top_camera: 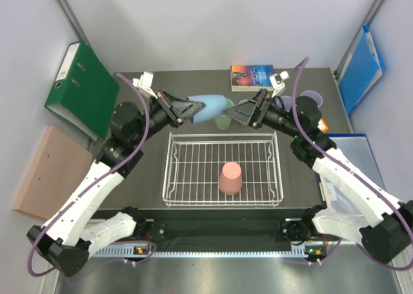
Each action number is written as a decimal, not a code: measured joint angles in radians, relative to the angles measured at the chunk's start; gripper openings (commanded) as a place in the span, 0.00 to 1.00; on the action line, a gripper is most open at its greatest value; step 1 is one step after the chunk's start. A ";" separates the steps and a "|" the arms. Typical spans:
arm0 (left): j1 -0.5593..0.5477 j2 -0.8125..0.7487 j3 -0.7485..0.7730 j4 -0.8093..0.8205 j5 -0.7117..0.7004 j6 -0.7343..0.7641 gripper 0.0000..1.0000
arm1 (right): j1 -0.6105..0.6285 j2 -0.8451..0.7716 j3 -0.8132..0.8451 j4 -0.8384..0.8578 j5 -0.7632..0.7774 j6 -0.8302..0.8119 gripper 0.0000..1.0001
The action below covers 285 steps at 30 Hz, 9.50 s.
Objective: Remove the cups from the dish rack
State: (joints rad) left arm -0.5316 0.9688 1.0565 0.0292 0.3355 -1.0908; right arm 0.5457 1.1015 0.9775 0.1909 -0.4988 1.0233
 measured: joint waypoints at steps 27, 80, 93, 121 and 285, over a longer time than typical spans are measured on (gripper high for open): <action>0.091 1.151 1.266 -1.182 -0.651 0.474 0.00 | -0.100 -0.227 0.367 -1.126 0.736 -0.500 0.99; 0.078 1.347 1.155 -1.093 -0.557 0.491 0.00 | -0.100 -0.211 0.176 -1.095 0.734 -0.478 0.99; 0.079 1.341 1.086 -1.059 -0.642 0.472 0.58 | -0.100 -0.211 0.174 -1.095 0.732 -0.482 0.99; -0.560 0.377 0.493 -0.960 -1.115 0.180 0.99 | 0.256 -0.259 0.025 -1.043 0.698 -0.569 1.00; 0.287 1.184 1.007 -1.112 -0.534 0.447 0.00 | -0.109 -0.237 0.110 -1.117 0.721 -0.519 1.00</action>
State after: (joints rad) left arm -0.2447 2.1525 2.0636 -1.0828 -0.1989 -0.6434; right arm 0.4362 0.8642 1.0874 -0.9260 0.2222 0.5045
